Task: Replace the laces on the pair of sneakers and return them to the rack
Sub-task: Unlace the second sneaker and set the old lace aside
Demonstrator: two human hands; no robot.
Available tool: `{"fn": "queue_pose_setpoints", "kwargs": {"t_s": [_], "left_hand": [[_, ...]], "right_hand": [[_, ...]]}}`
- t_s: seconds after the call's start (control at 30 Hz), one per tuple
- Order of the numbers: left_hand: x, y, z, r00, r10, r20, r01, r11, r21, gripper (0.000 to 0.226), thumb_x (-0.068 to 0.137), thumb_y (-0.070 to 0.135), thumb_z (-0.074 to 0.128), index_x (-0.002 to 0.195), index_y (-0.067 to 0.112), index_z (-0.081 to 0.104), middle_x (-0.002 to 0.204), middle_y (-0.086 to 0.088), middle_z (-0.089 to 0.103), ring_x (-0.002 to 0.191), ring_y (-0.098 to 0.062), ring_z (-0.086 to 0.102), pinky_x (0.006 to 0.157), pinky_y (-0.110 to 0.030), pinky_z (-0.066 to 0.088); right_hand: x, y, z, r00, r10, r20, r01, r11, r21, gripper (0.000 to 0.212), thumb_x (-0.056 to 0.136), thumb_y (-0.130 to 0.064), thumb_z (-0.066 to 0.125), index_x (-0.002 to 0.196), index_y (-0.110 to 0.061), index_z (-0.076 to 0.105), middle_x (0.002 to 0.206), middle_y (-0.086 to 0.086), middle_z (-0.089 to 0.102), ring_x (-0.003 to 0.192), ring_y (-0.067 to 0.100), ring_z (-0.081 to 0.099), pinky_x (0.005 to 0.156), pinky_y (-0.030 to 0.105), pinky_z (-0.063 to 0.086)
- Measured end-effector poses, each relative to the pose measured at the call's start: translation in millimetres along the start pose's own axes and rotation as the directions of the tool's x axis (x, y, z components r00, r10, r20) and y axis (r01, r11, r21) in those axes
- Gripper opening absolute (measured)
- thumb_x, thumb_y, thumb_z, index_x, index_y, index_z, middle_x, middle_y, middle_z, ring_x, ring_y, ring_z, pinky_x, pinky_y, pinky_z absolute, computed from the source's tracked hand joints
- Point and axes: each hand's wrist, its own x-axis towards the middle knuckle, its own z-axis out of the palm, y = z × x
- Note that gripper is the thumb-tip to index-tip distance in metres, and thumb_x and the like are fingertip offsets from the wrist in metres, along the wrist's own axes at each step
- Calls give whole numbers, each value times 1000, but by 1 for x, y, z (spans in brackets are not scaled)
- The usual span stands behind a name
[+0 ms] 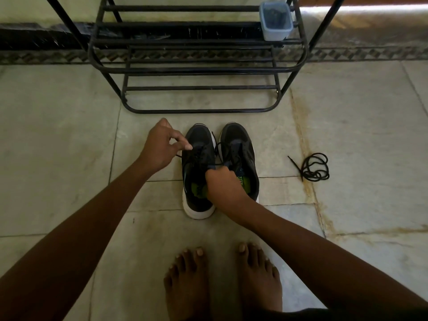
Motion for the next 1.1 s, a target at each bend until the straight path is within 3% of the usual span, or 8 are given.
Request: {"fn": "queue_pose_setpoints", "kwargs": {"t_s": [0.13,0.23,0.3,0.37,0.53,0.7,0.9,1.1], "left_hand": [[4,3,5,933,-292,-210,179,884,-433,16,96,16,69,83,24,70,107,-9,61,91,-16,65,84,-35,62],[10,6,-14,809,-587,-31,170,284,-944,16,108,21,49,98,17,61,73,1,59,62,-10,57,68,-31,58],[11,-1,-33,823,-565,64,126,71,-989,17,110,21,43,100,20,57,62,7,45,49,-8,36,54,-24,40],[7,-5,-44,895,-432,107,186,144,-972,19,108,24,44,93,23,55,61,7,40,48,-8,29,50,-24,31],[-13,1,-38,914,-365,178,401,879,-257,24,97,14,63,73,11,65,61,-2,51,54,-15,43,53,-28,40],[-44,-21,-21,822,-414,391,343,908,241,13,91,19,74,80,13,75,76,-1,70,77,-19,67,72,-28,50],[-60,-8,9,995,-64,82,67,997,-44,25,91,38,75,108,21,73,99,11,70,88,1,65,75,-19,53],[-61,0,27,999,32,19,-33,999,13,35,84,34,82,111,14,71,103,1,70,85,-11,67,73,-23,55]], "right_hand": [[-1,0,-2,1000,8,27,-9,999,31,28,100,-14,56,127,-5,59,113,16,63,101,33,63,90,40,53],[-4,0,-5,1000,18,25,-19,999,35,31,101,-13,55,130,-4,57,118,19,60,103,36,62,92,42,52],[-5,-1,-7,1000,16,23,-17,999,33,33,101,-13,54,132,-4,56,121,20,58,105,37,62,94,42,51],[-5,0,-8,999,13,30,-14,1000,14,33,101,-13,54,133,-4,55,122,21,58,105,37,62,94,43,51],[-7,-2,-6,997,-22,67,24,999,-38,29,102,-14,52,130,-6,57,118,19,58,105,39,63,90,45,53],[9,15,-10,998,-2,-64,10,993,114,25,103,-31,56,87,-13,60,82,8,58,76,28,62,72,37,54],[39,43,-25,925,-78,-371,179,953,246,12,96,-10,62,93,-6,73,90,8,60,77,19,56,74,24,40],[70,51,-26,945,-252,-209,301,918,257,17,92,-1,68,104,-8,76,103,8,72,82,3,61,80,10,47]]}}
